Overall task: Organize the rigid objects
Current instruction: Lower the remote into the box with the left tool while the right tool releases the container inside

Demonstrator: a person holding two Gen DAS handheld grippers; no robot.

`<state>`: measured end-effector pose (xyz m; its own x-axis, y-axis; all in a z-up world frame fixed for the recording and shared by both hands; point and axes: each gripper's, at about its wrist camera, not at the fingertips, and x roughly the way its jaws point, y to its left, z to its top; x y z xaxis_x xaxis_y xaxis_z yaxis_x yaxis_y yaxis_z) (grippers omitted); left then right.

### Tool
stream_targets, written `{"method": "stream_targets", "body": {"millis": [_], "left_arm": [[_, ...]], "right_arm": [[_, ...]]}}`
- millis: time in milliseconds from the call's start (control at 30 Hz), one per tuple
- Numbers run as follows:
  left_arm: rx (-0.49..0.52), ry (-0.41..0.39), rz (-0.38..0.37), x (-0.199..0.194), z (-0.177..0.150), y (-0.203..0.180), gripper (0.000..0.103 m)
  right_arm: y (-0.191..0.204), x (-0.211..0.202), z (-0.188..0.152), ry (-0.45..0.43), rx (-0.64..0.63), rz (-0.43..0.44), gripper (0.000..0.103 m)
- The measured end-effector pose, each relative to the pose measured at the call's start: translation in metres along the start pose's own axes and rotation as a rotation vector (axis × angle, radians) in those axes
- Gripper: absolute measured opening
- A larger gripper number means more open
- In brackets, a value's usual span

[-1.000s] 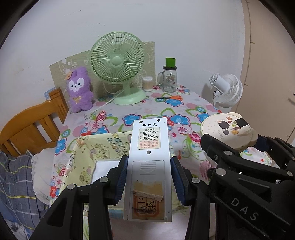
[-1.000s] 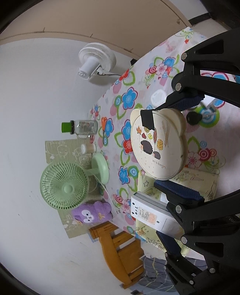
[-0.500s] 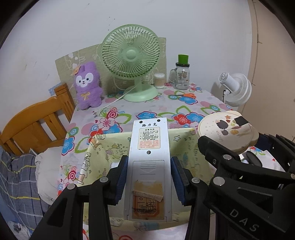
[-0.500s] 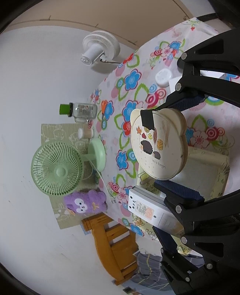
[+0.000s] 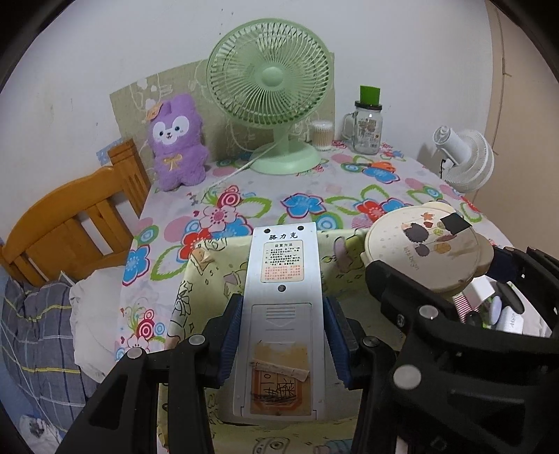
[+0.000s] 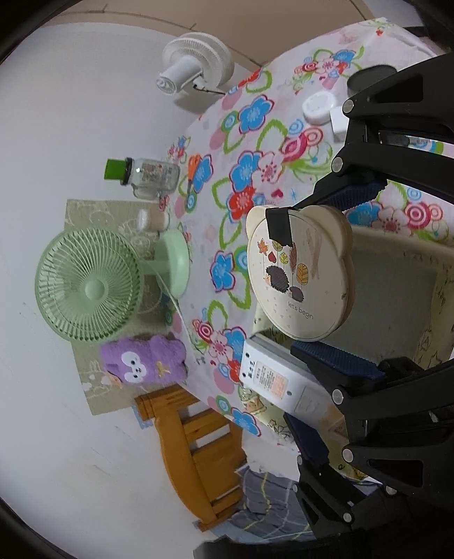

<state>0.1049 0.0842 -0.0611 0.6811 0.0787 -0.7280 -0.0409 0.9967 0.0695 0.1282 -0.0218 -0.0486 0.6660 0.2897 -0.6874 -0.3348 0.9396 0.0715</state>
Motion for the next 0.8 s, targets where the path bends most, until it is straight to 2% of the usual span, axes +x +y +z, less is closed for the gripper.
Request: {"method": "stream_targets", "body": {"millis": [400,567,633,667,700,800], "left_arm": [[-0.029,0.063,-0.025,0.024,-0.007,0.009,0.047],[-0.037,0.06,-0.006,0.025,-0.008,0.011,0.047],[-0.035,0.057,-0.003,0.024,-0.009,0.012,0.052],[-0.036,0.057,-0.004,0.024,-0.009,0.012,0.062],[-0.038,0.059,-0.004,0.024,-0.009,0.012,0.066],[-0.043,0.062,-0.01,0.021,-0.01,0.011,0.07]], "right_arm": [[0.005,0.028,-0.008,0.091,0.033,0.045,0.072],[0.007,0.03,-0.008,0.079,0.018,0.029,0.073],[0.008,0.03,-0.008,0.078,0.013,0.025,0.073],[0.008,0.031,-0.008,0.076,0.013,0.023,0.074],[0.008,0.031,-0.008,0.075,0.013,0.023,0.075],[0.009,0.03,-0.008,0.08,0.008,0.032,0.079]]}}
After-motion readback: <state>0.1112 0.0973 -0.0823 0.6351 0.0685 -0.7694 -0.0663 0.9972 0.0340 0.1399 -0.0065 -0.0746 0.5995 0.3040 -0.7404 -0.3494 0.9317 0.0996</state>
